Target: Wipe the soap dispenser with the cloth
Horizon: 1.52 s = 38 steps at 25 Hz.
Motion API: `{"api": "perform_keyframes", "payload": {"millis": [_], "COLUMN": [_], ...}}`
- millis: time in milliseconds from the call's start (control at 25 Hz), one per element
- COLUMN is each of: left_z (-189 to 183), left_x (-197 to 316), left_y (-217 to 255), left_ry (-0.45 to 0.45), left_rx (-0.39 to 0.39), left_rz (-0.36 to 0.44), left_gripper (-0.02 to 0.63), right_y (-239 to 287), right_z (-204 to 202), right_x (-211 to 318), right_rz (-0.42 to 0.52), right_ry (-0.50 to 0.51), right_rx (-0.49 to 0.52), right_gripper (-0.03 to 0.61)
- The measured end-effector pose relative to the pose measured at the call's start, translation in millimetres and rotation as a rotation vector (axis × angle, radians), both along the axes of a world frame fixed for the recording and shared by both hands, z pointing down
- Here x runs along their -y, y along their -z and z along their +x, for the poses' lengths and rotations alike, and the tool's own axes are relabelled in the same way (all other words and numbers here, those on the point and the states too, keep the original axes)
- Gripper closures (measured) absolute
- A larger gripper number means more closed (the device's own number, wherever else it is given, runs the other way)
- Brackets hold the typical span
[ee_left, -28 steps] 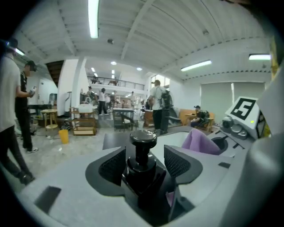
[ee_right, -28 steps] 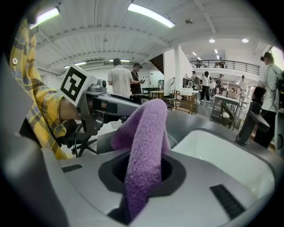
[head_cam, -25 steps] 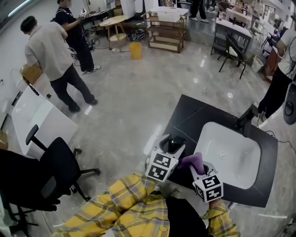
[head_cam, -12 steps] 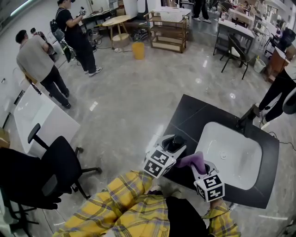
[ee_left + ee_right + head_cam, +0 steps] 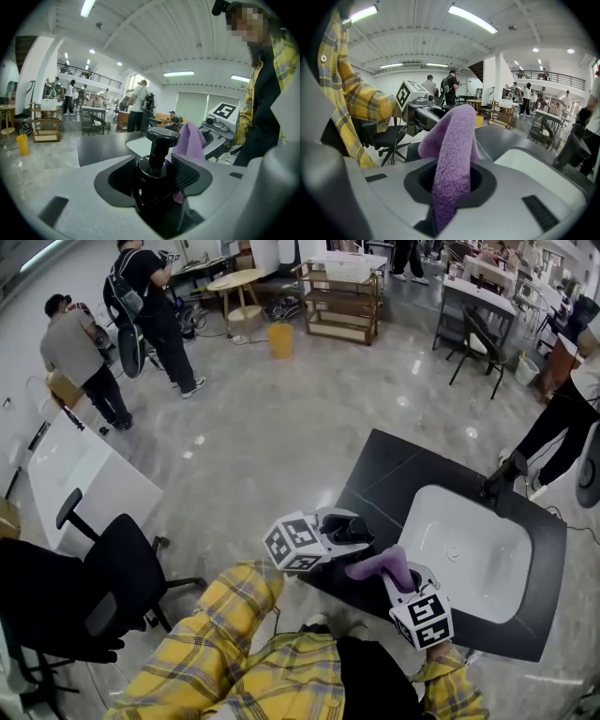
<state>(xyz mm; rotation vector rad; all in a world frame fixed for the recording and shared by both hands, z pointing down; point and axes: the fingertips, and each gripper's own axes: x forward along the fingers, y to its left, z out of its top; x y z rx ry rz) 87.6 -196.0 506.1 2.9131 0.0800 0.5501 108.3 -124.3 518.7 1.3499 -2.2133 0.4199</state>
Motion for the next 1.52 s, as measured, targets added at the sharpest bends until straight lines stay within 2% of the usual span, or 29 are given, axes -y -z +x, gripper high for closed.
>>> {"api": "perform_keyframes", "payload": {"millis": [240, 640, 1000, 1360, 1520], "left_z": [-1.9, -5.2, -5.8, -5.7, -7.8], "left_x": [-4.6, -7.9, -6.5, -4.6, -3.6], "left_y": [1.0, 1.8, 0.5, -0.4, 1.9], "left_ry": [-0.093, -0.183, -0.175, -0.135, -0.095], "left_rx": [-0.007, -0.003, -0.02, -0.034, -0.028], "left_rz": [-0.001, -0.009, -0.009, -0.029, -0.01], "left_gripper": [0.396, 0.396, 0.396, 0.396, 0.396], "right_y": [9.8, -0.4, -11.3, -21.4, -21.5], "right_z": [-7.9, -20.9, -31.7, -31.4, -32.4], "right_x": [8.5, 25.6, 38.0, 36.8, 36.4], "right_rz": [0.044, 0.043, 0.017, -0.003, -0.005], "right_ry": [0.021, 0.039, 0.038, 0.037, 0.039], "right_rx": [-0.016, -0.045, -0.008, -0.01, -0.001], "right_gripper": [0.541, 0.541, 0.541, 0.541, 0.541]}}
